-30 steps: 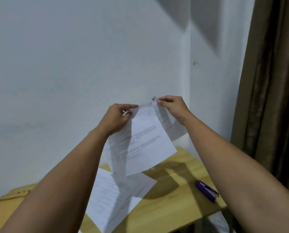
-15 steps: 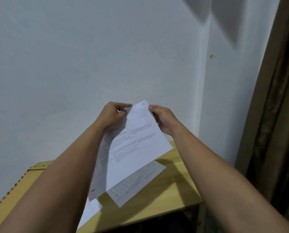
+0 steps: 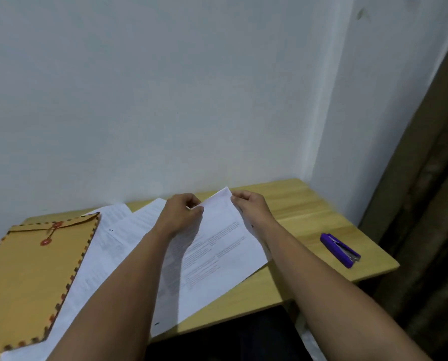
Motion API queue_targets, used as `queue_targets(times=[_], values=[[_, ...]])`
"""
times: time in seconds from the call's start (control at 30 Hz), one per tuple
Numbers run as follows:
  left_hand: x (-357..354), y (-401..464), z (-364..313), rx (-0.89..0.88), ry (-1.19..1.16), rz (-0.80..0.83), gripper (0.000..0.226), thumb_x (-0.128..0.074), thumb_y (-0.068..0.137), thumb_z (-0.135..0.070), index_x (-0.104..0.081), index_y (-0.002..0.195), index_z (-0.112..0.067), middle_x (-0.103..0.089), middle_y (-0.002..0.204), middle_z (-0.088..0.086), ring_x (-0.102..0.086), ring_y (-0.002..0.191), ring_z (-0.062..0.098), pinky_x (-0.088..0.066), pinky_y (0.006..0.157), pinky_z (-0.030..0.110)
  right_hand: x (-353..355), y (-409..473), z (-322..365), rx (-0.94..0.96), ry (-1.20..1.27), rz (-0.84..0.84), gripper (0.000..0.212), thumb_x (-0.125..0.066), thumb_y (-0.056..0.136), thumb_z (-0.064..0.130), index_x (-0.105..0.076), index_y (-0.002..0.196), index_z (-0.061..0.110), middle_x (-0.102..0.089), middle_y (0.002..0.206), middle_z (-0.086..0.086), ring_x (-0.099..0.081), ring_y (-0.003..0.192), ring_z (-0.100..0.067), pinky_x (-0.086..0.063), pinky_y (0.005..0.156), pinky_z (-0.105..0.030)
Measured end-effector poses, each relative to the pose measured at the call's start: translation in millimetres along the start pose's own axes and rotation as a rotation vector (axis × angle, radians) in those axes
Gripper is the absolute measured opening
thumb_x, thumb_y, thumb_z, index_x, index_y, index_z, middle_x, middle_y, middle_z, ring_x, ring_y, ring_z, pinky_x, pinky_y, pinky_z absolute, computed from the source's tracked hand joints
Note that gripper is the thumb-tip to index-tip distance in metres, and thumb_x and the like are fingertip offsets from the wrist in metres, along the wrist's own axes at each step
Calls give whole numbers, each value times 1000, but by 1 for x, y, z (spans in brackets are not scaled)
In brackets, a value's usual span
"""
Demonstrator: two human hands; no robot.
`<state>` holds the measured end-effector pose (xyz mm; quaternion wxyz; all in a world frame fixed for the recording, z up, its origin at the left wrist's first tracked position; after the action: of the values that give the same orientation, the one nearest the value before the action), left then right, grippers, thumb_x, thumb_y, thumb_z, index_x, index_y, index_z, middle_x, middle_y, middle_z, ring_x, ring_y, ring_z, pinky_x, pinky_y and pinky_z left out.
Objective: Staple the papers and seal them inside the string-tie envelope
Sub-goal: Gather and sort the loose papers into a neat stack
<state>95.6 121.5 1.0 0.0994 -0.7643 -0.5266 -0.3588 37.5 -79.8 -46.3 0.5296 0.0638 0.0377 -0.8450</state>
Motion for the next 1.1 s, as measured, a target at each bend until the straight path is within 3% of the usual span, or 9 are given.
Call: queue_targets(times=[0.17,0.33,0.47,0.6,0.77,0.93,1.1], values=[[-18,13,20,28,-29,10,9,-70,82,-33,-69,74,-29,-71,94,-5,-69,79,12,-60,77,40,8,2,-12,-25,-40,7,17,-59,102,-1,-75,107,-4,-74,90,-11,-70,70,-14,-57,66,-22],[-33,18,34,53,-13,19,12,-68,85,-23,-70,74,-23,-71,73,-11,-65,72,9,-56,76,34,12,0,-25,-34,-55,27,16,-63,100,-2,-74,110,-2,-78,81,-9,-75,64,-13,-58,59,-22],[-40,20,36,59,-25,34,11,-69,86,-21,-71,75,-22,-71,72,-11,-64,70,8,-55,73,32,13,0,-31,-26,-18,40,13,-67,99,-2,-74,110,-2,-81,89,-15,-78,74,-23,-63,72,-32],[-44,20,38,60,-36,53,8,-72,84,-17,-71,77,-20,-73,79,-9,-67,76,11,-56,76,35,16,-2,-31,-19,-88,16,13,-67,99,-1,-74,110,-3,-79,82,-9,-76,66,-13,-58,60,-22],[-46,21,41,75,-13,71,11,-73,78,-14,-69,78,-23,-73,86,-8,-69,77,19,-56,76,38,17,0,-35,-31,-87,15,11,-69,99,1,-76,107,-1,-80,90,-13,-77,72,-15,-59,66,-25],[-48,20,41,69,15,73,17,-74,76,-11,-67,83,-25,-70,90,-10,-66,85,14,-52,76,34,18,-1,-32,-9,-100,25,13,-68,99,-1,-74,110,-6,-78,85,-2,-75,66,-2,-55,60,-13],[-45,19,38,18,-2,53,16,-66,82,-13,-66,88,-27,-69,90,-10,-66,83,12,-52,73,31,19,1,-32,-6,-129,25,14,-69,99,1,-75,111,-5,-79,86,-1,-76,69,-2,-55,62,-12]])
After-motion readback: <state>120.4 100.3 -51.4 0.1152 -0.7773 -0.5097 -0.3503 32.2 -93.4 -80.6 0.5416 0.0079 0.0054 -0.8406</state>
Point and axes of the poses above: each hand's wrist, its own y-axis towards the middle knuckle, its own x-axis out of the back of the hand, z = x × y, the point moved 8 cm from there along y, towards the middle knuckle
